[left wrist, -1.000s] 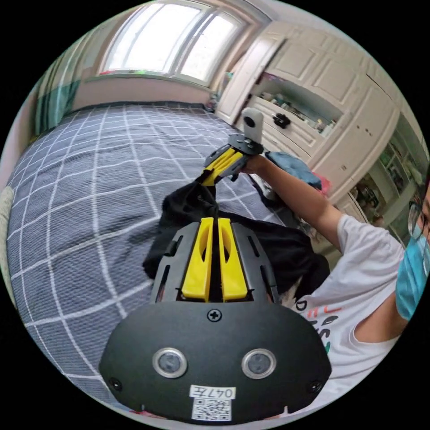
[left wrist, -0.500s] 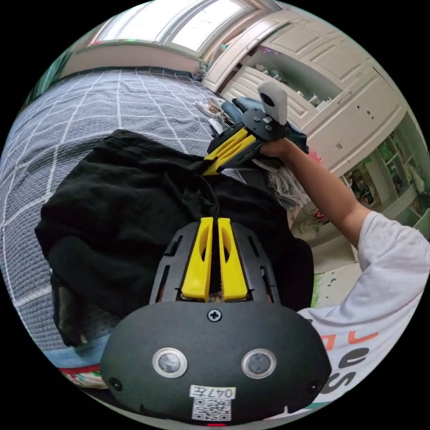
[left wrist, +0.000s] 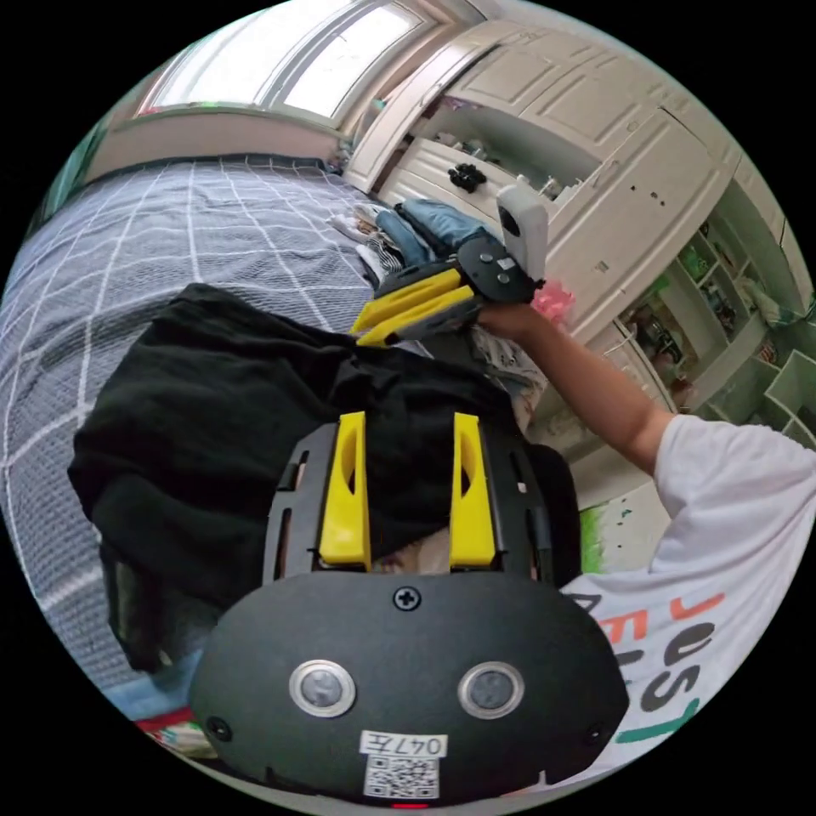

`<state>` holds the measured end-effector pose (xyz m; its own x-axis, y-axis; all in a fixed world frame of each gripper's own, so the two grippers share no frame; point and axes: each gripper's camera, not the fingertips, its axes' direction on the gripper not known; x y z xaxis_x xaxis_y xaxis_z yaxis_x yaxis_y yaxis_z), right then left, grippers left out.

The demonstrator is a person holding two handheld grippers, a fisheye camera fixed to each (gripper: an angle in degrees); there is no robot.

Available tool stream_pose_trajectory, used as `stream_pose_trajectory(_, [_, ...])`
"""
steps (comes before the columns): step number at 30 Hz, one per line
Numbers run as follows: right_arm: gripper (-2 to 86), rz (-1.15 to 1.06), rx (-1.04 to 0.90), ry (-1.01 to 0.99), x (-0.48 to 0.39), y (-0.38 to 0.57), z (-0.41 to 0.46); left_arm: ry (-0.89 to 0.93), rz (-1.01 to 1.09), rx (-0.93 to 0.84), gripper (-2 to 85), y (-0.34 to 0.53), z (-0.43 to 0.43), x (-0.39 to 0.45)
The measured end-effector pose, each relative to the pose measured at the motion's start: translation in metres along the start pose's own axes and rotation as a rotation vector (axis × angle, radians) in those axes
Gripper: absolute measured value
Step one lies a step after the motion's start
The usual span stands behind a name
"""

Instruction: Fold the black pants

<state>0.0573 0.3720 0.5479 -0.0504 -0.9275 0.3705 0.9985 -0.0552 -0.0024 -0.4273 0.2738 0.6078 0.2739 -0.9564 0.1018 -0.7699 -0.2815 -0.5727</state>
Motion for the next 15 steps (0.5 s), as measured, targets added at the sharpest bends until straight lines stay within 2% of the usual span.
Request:
stream_pose_trajectory(4, [0.6,0.010,-0.142,-0.045,-0.024,0.011,0.048,-0.130,0.006,-0.096,13.8,0.004,0.048,-0.002])
stream_pose_trajectory(7, [0.4,0.013,-0.234,-0.018,-0.043,0.040,0.054,0.027,0.013,-0.147,13.9,0.024,0.076,0.014])
stream_pose_trajectory(12, [0.2,0.114,-0.213,0.045,-0.059,0.086,0.023,0.044,0.158,-0.169,13.7,0.049,0.095,0.068])
stream_pose_trajectory(15, [0.1,0.161,-0.093,0.029,-0.070,0.095,0.012,-0.028,0.162,-0.118,13.1,0.051,0.090,0.074])
